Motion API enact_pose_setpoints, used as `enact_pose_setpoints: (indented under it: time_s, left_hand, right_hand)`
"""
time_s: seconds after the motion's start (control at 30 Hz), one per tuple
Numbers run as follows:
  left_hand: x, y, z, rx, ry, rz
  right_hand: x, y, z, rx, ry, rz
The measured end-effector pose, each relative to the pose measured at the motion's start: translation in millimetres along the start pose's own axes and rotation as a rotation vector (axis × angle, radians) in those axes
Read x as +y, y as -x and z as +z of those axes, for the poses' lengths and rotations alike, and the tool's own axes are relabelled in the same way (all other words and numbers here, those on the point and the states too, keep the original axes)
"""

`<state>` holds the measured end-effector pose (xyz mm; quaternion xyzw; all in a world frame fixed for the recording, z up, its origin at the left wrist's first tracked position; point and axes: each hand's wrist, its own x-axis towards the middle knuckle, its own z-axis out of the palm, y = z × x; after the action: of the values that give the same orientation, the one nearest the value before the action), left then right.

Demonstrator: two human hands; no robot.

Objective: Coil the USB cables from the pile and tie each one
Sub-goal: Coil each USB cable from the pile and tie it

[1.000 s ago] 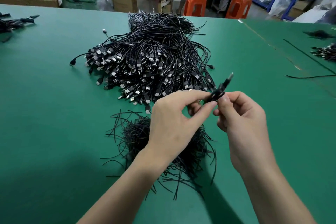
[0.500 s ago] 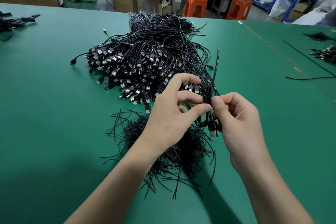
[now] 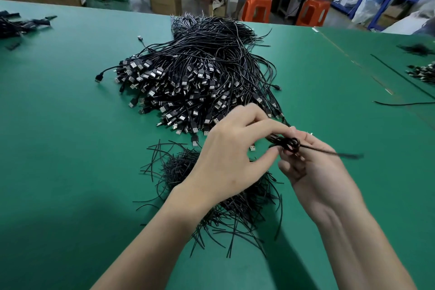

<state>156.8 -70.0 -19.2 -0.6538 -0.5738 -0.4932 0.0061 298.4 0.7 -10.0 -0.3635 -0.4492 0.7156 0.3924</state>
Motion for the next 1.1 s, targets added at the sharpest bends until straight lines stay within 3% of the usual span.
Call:
enact_pose_setpoints:
  time_s: [0.13,0.27,0.4,0.53,0.8,0.93,1.1]
  left_hand:
    - [2,-2,-5,-0.100,0.387,-0.299]
    - [-4,-2,-1,-0.131,0.553,-0.563]
    - [-6,0,4,-0.120,0.808,-0.746]
    - [-6,0,7,-0.035,0.730,-0.618]
    - [-5,0,4,-0.026,0.143,-0.104]
    - [-5,2,2,-0.110,0.254,-0.190]
    - [-5,-2,-4,-0.151,0.548,-0.517]
  right_hand:
    - [0,1,1,0.014,0.078,-0.067]
    - [3,4,7,0.061,0.219,-0.148]
    - [8,11,15,0.090,0.164,-0.159]
    - [11,12,16,0.120,0.042,-0.087]
    - [5,4,13,0.054,-0.404,0.189]
    - [8,3,9,0.061,-0.299,0.132]
    - [13,7,4,0.089,-0.015,0.001]
